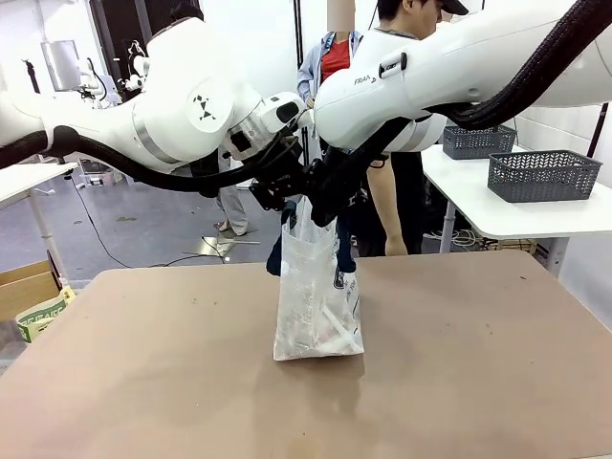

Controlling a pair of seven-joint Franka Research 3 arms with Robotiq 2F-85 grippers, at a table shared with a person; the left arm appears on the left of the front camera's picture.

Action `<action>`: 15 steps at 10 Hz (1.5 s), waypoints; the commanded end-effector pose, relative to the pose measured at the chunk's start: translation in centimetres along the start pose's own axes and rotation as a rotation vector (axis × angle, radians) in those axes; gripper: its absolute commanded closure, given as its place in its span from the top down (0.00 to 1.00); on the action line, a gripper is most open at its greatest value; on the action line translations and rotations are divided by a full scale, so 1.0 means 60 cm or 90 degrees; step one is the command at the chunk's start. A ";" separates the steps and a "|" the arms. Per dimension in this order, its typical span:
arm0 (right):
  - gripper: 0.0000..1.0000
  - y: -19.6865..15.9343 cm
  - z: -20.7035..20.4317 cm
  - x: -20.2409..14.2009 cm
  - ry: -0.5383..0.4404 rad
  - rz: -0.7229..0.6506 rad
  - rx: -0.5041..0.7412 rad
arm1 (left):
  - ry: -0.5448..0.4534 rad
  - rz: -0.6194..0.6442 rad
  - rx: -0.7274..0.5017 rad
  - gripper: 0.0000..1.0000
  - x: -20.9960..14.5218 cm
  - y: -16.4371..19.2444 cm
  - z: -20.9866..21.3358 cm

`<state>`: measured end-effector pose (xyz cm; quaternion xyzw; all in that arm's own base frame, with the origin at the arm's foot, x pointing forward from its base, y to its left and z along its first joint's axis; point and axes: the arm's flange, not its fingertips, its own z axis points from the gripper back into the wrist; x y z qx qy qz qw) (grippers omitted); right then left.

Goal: Transfer purchased items from the store into the shopping bag.
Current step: Move the Reusable shopping bag to the right side of the table.

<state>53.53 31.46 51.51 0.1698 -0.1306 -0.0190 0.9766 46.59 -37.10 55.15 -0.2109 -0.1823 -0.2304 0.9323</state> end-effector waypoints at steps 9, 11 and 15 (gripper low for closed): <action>0.00 -0.007 -0.007 -0.001 -0.007 -0.008 0.024 | 0.017 -0.020 0.088 1.00 -0.025 -0.028 -0.026; 0.00 -0.009 -0.010 -0.001 -0.005 -0.008 0.024 | 0.022 -0.014 0.104 1.00 -0.025 -0.027 -0.040; 0.00 -0.010 -0.010 -0.002 -0.005 -0.007 0.023 | 0.005 -0.010 0.138 0.68 -0.022 -0.027 -0.041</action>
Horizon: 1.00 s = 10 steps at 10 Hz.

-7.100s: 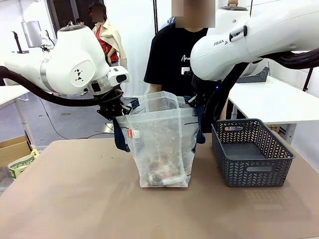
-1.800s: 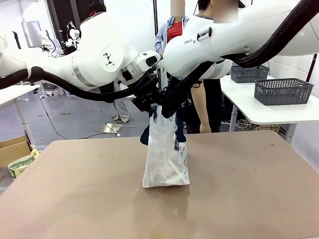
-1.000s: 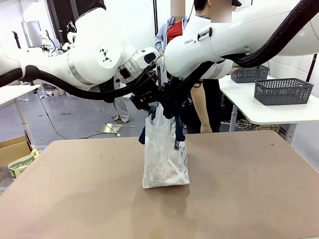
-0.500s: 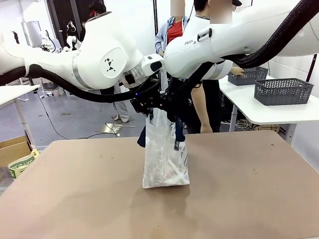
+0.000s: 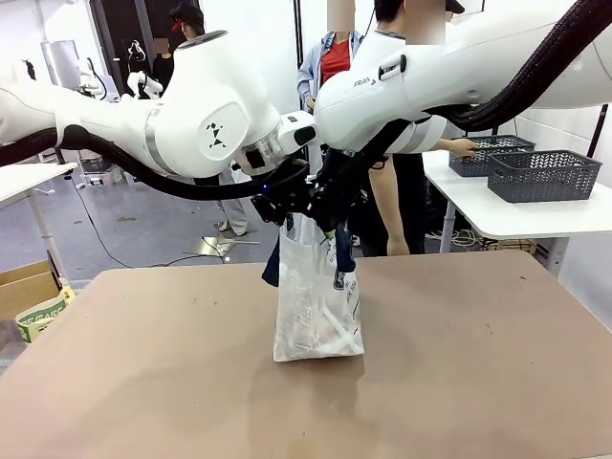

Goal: Transfer purchased items from the store into the shopping bag.
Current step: Move the Reusable shopping bag to the right side of the table.

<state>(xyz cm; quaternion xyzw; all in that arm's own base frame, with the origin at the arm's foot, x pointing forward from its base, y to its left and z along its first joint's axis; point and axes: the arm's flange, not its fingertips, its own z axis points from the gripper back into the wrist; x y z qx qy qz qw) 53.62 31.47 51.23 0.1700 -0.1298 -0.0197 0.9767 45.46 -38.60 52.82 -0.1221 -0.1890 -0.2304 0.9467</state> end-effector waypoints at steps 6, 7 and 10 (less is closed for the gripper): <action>0.00 -0.008 -0.005 -0.003 -0.006 0.002 0.019 | -0.032 0.015 0.042 0.00 -0.001 -0.003 0.017; 0.00 -0.010 -0.006 -0.004 -0.006 -0.002 0.014 | -0.034 0.018 0.043 0.00 -0.001 -0.001 0.017; 0.00 -0.016 -0.003 -0.009 -0.016 -0.005 0.012 | -0.035 0.012 0.042 0.00 -0.003 0.000 0.019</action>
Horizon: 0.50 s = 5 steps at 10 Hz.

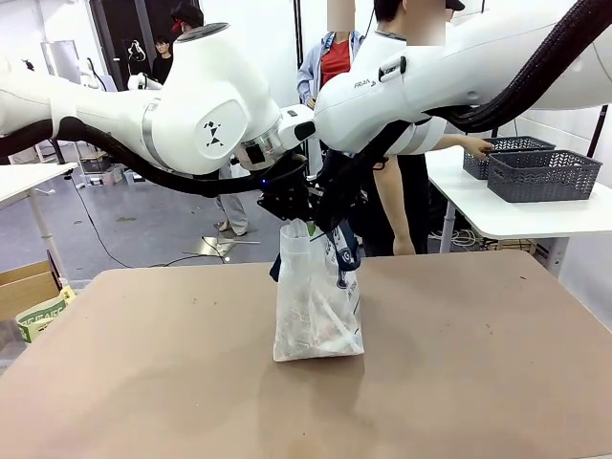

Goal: Transfer purchased items from the store into the shopping bag.
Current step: Move the Reusable shopping bag to the right side of the table.

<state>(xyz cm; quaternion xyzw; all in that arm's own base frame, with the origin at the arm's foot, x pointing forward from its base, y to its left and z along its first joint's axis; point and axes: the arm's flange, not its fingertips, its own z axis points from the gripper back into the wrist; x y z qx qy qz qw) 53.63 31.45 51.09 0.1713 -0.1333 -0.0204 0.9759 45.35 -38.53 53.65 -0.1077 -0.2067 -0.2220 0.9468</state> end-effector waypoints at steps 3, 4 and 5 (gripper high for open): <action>0.00 -0.018 -0.001 -0.010 -0.016 -0.003 0.007 | -0.013 0.012 0.016 0.00 -0.007 0.004 0.004; 0.00 -0.017 -0.001 -0.009 -0.016 -0.003 0.009 | -0.017 0.004 0.031 0.00 -0.006 0.003 0.003; 0.00 -0.019 0.002 -0.009 -0.014 -0.001 0.013 | -0.019 0.006 0.027 0.00 -0.007 0.004 0.004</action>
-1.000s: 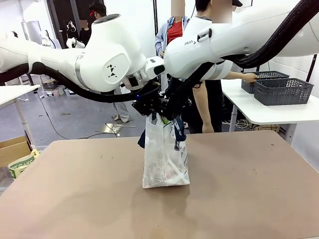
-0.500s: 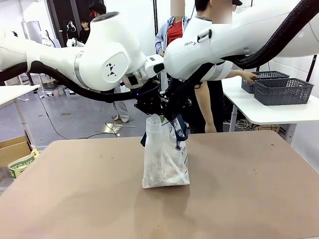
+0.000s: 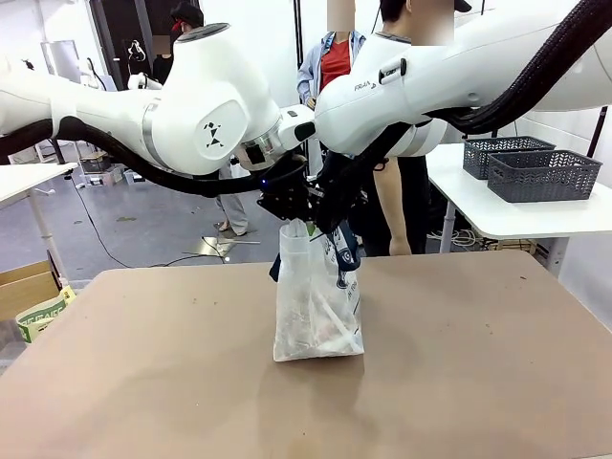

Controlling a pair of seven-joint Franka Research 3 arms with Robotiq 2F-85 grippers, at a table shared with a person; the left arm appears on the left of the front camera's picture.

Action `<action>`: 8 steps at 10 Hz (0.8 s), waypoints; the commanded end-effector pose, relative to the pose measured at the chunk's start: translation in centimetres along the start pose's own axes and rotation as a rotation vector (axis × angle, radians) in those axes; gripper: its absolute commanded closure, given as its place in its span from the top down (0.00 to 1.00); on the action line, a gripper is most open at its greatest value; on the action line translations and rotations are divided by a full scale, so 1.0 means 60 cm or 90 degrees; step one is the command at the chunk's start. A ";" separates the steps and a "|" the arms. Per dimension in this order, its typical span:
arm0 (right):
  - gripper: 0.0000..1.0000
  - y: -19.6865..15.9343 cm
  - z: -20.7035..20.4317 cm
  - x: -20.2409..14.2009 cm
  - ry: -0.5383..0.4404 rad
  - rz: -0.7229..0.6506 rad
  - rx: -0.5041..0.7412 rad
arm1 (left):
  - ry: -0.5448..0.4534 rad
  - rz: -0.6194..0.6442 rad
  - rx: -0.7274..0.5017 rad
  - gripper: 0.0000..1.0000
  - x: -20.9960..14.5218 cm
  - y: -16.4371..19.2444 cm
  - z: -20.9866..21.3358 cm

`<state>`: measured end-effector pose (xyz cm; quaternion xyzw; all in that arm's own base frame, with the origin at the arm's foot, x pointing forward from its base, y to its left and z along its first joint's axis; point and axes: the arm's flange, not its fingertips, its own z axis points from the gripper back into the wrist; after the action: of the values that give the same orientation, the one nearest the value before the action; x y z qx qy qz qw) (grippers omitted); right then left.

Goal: Transfer purchased items from the store into the shopping bag.
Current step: Move the Reusable shopping bag to the right side of the table.

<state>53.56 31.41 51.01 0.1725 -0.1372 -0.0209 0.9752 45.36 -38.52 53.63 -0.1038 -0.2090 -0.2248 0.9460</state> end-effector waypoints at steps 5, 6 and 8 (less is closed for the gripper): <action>0.90 -0.032 0.033 0.009 0.007 -0.004 0.046 | 0.001 0.002 -0.002 0.00 0.000 0.000 0.000; 1.00 -0.039 0.047 0.017 0.006 -0.004 0.055 | 0.001 0.002 -0.002 0.00 0.000 0.000 0.000; 1.00 -0.056 0.074 0.030 0.013 0.005 0.067 | 0.001 0.002 -0.002 0.00 0.000 0.000 0.000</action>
<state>54.20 27.94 53.99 0.2152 -0.1380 -0.0158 0.9666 45.37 -38.57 53.53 -0.1038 -0.2077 -0.2251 0.9463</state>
